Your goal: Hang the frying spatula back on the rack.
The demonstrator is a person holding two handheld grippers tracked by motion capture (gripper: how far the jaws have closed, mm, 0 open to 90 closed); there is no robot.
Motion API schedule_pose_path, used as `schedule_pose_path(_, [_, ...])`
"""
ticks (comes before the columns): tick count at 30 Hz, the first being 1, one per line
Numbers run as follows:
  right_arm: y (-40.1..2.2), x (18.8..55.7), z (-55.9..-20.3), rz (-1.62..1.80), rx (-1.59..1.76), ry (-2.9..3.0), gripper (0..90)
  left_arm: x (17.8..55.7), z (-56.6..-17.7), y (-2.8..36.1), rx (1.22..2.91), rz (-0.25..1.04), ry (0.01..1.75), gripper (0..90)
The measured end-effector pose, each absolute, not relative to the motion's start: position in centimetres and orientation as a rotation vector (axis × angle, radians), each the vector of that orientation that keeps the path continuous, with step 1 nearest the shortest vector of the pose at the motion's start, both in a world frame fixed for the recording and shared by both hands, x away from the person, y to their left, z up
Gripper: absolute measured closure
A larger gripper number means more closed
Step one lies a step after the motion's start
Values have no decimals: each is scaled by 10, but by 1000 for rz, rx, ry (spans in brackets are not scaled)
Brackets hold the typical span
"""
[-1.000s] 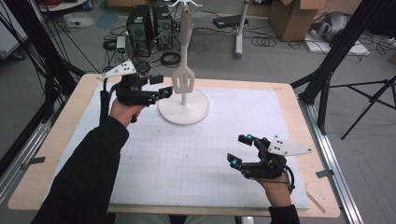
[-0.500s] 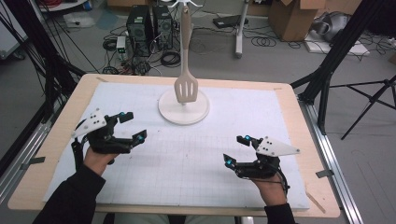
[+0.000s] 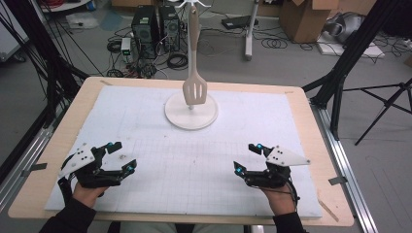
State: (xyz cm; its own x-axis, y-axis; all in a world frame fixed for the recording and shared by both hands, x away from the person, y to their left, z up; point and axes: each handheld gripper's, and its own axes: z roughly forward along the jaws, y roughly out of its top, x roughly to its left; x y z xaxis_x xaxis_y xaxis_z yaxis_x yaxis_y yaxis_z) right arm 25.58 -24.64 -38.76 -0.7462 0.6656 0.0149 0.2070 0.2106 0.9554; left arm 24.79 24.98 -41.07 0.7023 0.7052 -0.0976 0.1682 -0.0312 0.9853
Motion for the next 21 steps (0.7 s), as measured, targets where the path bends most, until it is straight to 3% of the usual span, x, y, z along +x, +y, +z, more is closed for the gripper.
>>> schedule_pose_path(21, [-247, 256, -392, 1538, 852, 2068, 202, 242, -413, 260, 1534, 475, 718, 136])
